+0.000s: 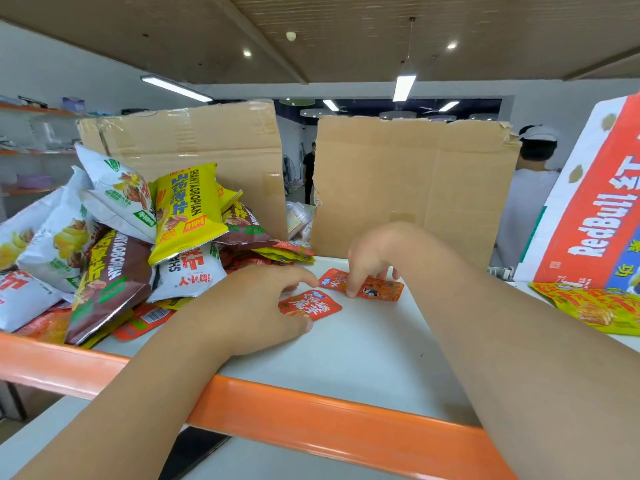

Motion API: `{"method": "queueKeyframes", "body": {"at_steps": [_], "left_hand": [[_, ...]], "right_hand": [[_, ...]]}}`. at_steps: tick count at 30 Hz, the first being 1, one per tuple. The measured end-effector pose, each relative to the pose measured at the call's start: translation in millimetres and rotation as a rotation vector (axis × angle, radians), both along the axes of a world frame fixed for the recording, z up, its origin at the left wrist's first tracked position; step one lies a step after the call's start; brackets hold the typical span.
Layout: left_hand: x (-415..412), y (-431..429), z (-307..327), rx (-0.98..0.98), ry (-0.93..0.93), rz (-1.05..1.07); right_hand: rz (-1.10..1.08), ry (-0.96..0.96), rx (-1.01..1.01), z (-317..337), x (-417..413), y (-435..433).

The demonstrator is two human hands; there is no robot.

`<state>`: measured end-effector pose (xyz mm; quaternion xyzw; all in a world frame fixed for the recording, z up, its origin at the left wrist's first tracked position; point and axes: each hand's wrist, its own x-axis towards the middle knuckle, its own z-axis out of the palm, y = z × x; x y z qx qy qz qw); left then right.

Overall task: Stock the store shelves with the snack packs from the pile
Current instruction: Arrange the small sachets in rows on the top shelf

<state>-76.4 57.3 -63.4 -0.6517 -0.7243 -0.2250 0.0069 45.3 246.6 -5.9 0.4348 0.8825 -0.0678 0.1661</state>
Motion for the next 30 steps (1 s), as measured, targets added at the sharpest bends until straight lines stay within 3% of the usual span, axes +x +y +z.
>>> {"method": "queueKeyframes", "body": {"at_steps": [6, 12, 17, 25, 30], "left_hand": [[-1, 4, -1, -0.035, 0.147, 0.067], [8, 0, 7, 0.032, 0.019, 0.037], [22, -2, 22, 0.222, -0.06, 0.096], [138, 28, 57, 0.321, -0.084, 0.031], [259, 65, 76, 0.32, -0.098, -0.101]], "right_hand": [[-0.017, 0.014, -0.014, -3, -4, 7], [0.006, 0.094, -0.019, 4, 4, -1], [0.025, 0.263, 0.096, 35, 39, -10], [-0.017, 0.561, 0.273, 67, 211, -26], [-0.202, 0.634, 0.374, 64, 362, -22]]}}
